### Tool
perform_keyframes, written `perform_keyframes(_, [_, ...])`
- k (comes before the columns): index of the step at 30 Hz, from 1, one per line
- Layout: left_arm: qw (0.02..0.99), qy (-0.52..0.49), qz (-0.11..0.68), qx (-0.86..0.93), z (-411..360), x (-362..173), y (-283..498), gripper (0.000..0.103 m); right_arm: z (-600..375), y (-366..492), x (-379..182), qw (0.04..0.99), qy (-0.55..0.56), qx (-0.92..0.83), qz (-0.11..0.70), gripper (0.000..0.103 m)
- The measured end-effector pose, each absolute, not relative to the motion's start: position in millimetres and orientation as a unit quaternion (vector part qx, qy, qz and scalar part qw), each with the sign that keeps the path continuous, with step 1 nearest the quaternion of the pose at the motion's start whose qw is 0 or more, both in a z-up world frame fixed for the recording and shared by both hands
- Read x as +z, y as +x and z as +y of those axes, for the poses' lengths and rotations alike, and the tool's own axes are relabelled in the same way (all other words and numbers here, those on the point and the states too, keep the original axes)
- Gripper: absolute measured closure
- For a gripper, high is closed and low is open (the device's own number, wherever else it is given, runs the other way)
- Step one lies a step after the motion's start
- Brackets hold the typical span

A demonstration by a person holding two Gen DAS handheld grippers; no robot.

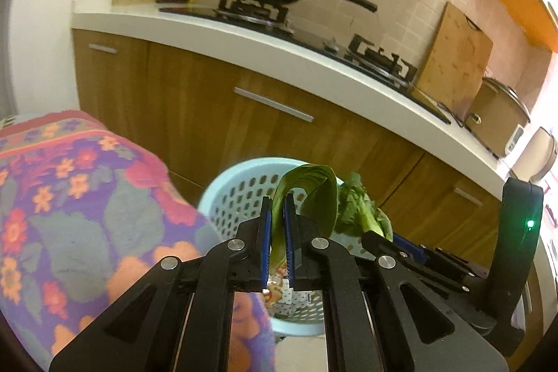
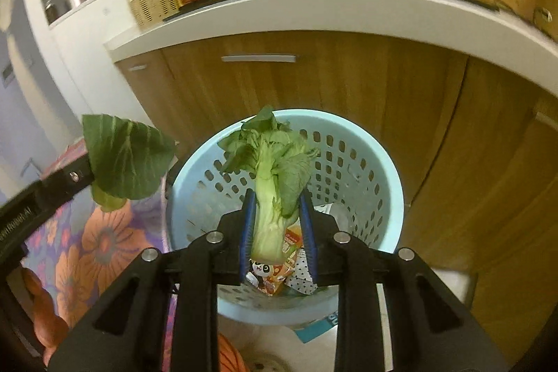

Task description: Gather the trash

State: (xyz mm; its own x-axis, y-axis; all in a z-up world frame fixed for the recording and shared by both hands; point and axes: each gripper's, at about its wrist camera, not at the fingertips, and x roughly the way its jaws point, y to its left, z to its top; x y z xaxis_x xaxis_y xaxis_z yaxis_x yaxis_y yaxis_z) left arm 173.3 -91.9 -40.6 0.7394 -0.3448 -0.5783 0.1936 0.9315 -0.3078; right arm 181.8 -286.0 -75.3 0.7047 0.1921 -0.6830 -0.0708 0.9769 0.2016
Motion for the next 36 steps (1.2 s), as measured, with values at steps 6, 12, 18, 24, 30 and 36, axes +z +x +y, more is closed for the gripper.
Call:
perform_keyframes(6, [0.925,-0.097,0.334,-0.153,-108,-44,189,0.076,-297,181,-76,0.921,0.084,0.058,0.375,0.076])
perform_keyframes(12, [0.923,-0.093,0.340,-0.155,-111,-46,195,0.072,-306,176,-79,0.919,0.092,0.055,0.380,0.076])
perform_keyframes(18, [0.930,-0.093,0.325,-0.143,-97,-35,176,0.055,-296,162,-70,0.926,0.085,0.067,0.362,0.055])
perform_keyframes(24, [0.946,-0.090,0.290,-0.110,-66,-16,138,0.041,-272,145,-50,0.936,0.065,0.077,0.337,0.055])
perform_keyframes(30, [0.959,-0.102,0.255,-0.064,-27,-2,97,0.034,-245,124,-29,0.947,0.054,0.085,0.306,0.055])
perform_keyframes(36, [0.964,-0.123,0.236,-0.019,7,-9,63,0.032,-218,91,-17,0.962,0.031,0.080,0.259,0.038])
